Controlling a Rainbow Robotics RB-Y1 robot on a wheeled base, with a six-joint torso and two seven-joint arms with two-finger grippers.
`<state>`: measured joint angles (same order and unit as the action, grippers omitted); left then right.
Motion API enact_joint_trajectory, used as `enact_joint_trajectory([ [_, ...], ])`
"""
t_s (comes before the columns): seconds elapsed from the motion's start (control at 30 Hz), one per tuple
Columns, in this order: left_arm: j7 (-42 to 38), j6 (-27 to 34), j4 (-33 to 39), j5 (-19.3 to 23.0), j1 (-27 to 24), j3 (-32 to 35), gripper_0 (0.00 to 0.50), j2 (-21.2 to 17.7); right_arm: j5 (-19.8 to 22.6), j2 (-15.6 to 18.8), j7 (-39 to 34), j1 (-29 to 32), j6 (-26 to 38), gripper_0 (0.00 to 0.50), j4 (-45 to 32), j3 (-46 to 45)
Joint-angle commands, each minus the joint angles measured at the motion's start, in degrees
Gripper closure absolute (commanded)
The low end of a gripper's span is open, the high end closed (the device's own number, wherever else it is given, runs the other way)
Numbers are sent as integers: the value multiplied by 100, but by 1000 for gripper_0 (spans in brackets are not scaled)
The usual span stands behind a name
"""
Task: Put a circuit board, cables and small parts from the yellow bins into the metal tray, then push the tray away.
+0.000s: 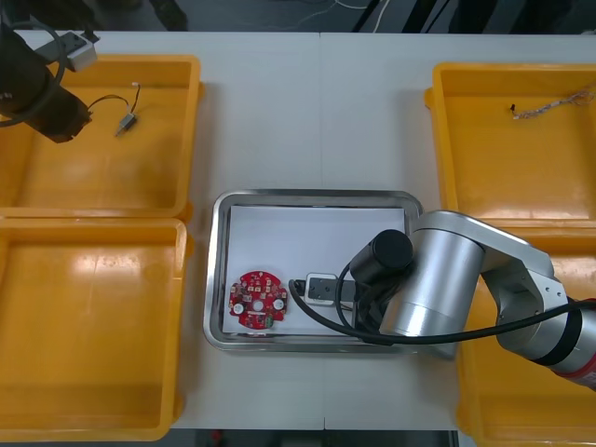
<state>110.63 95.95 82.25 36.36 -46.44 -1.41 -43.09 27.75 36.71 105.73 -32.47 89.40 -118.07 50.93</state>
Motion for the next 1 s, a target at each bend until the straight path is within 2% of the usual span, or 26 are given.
enact_joint_trajectory([
  [0.03,-1422,468,862,-77,267,97,500,-279,90,-137,-123,-14,200,0,-374,-259],
  [0.13,-1659,644,1100,-77,328,106,500,-279,134,-146,-132,-49,358,0,-462,-382],
  [0.33,-2239,1163,1803,-15,460,150,500,-271,591,-190,-140,-216,1229,0,-814,-1068],
  [0.43,-2538,1400,2102,108,460,141,500,-262,898,-208,-158,-322,1624,0,-893,-1490],
  [0.57,-2951,1405,2462,398,460,141,500,-262,1232,-217,-176,-427,2060,0,-928,-1991],
  [0.77,-3101,1405,2972,547,513,132,500,-121,1681,-243,-307,-550,2060,0,-946,-2852],
  [1.0,-3435,1405,3359,635,530,-149,500,11,1821,-164,-1353,-550,2060,0,-1104,-3705],
])
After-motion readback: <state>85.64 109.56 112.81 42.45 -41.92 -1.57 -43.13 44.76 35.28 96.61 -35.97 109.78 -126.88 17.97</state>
